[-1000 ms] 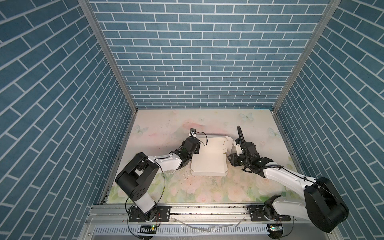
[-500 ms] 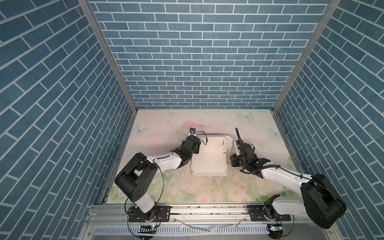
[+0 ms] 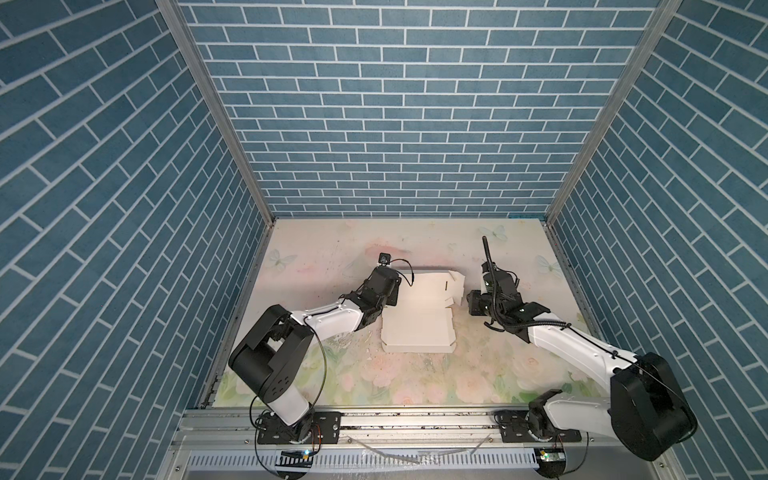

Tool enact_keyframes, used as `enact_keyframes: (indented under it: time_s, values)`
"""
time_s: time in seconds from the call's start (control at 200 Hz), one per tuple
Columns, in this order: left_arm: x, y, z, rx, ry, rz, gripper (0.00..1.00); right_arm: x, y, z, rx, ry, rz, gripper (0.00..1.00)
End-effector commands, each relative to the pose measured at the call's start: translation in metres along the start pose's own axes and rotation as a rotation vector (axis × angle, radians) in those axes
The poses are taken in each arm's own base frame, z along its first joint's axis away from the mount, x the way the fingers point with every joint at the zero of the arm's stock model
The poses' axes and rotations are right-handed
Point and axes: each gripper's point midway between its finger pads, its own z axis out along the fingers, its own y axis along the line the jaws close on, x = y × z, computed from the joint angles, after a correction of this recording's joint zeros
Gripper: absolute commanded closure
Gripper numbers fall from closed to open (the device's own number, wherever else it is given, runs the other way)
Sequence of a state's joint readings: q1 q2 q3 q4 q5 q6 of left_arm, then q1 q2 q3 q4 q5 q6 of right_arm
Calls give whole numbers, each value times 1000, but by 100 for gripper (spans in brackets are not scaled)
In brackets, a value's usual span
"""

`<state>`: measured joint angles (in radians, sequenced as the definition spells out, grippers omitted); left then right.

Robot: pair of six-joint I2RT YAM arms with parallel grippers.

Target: Fold the paper box

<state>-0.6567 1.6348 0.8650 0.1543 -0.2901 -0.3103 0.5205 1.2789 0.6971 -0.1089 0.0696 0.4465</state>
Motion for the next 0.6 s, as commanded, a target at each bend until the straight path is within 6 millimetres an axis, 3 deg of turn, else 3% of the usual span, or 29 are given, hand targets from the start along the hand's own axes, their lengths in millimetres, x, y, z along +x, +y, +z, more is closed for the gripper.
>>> enact_keyframes:
  time_s: [0.0,0.17,0.595]
  values:
    - [31,8,7,-27,123,25,100,-8,27,0,-119,3,-24,70]
    - [26,7,10,-29,144,23,100,6,58,-6,-204,47,-45,81]
    - [24,4,23,-32,193,23,100,50,89,-3,-202,159,-30,82]
